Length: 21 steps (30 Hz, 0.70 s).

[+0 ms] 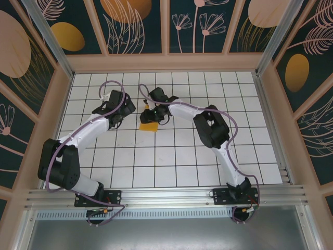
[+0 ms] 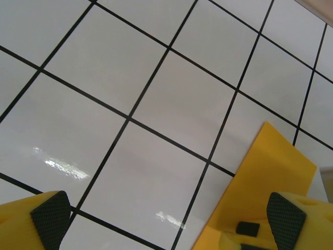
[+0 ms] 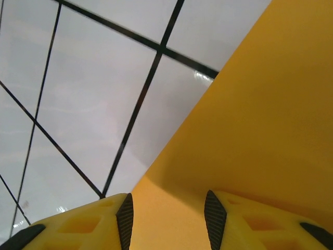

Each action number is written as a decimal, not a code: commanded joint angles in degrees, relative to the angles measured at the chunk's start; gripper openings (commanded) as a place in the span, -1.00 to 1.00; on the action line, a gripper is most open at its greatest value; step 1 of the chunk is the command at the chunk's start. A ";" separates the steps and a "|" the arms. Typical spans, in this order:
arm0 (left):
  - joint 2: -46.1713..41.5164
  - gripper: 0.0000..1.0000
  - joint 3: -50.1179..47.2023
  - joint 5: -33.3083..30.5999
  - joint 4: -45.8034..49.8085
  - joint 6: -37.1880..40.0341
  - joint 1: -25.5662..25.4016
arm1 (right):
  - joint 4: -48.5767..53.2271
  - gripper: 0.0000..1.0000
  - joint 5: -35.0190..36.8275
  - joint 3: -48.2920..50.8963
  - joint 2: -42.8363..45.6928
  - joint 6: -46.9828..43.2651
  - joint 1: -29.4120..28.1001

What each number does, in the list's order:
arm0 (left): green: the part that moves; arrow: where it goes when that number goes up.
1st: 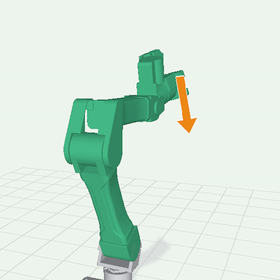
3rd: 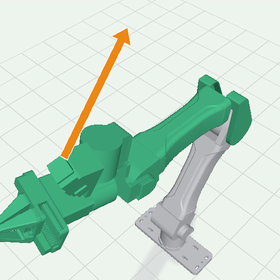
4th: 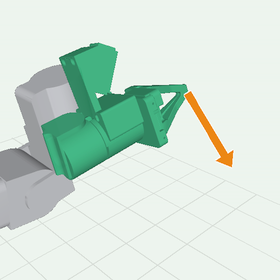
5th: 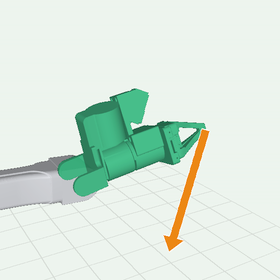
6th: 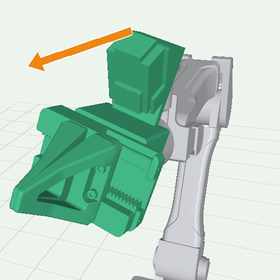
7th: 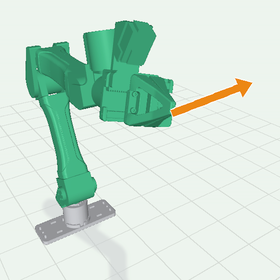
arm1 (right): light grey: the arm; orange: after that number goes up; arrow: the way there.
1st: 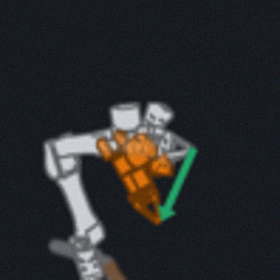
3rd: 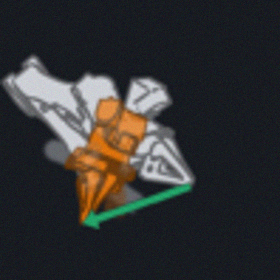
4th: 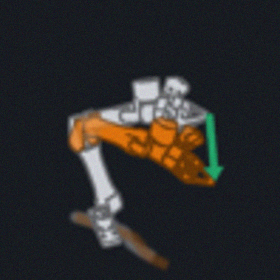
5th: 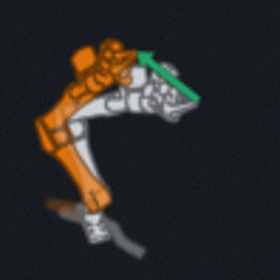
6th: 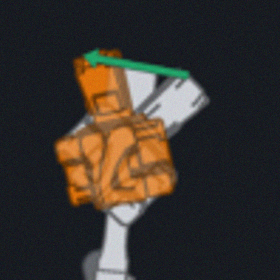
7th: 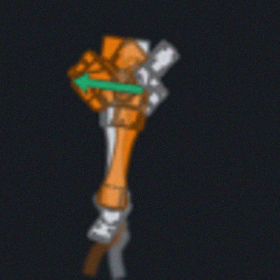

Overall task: Fold a paper plane with a square sheet of paper (pick it up from the middle)
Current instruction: Move the square sheet of paper to the center of the table.

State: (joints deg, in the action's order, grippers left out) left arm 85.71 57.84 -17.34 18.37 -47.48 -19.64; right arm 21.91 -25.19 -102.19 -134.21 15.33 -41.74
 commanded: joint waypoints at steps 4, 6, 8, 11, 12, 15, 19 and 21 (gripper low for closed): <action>-2.08 0.97 -1.42 -0.67 -0.77 -0.11 0.65 | 10.49 -0.08 3.36 13.65 5.59 -14.40 -0.17; -1.99 0.97 -1.60 1.10 -1.68 0.51 0.63 | 11.13 -0.08 4.44 17.40 8.92 -19.25 -0.02; -1.65 0.97 -1.73 3.58 -2.72 0.89 0.65 | 11.79 -0.07 3.76 18.77 11.31 -22.73 0.28; -1.06 0.97 -1.79 10.01 -6.71 1.29 0.65 | 10.76 -0.04 3.04 17.65 14.93 -20.59 0.90; -0.75 0.97 -3.36 12.72 -8.47 1.39 0.59 | 9.63 -0.02 2.15 17.41 16.43 -18.03 1.32; 0.46 0.94 -4.09 20.21 -13.77 1.61 0.62 | 4.90 0.05 -0.90 19.99 22.12 -8.16 3.23; 3.17 0.79 -5.47 32.93 -22.84 0.00 0.52 | -2.17 0.13 -1.75 28.72 30.06 6.41 6.68; 4.85 0.70 -5.95 38.60 -27.53 -2.08 -0.01 | -5.01 0.14 -1.89 33.85 33.28 13.09 8.66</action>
State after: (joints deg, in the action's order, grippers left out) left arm 88.16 53.10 8.49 1.06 -47.35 -19.40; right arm 21.91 -25.67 -73.73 -105.51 14.90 -35.38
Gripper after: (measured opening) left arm 0.863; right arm 0.568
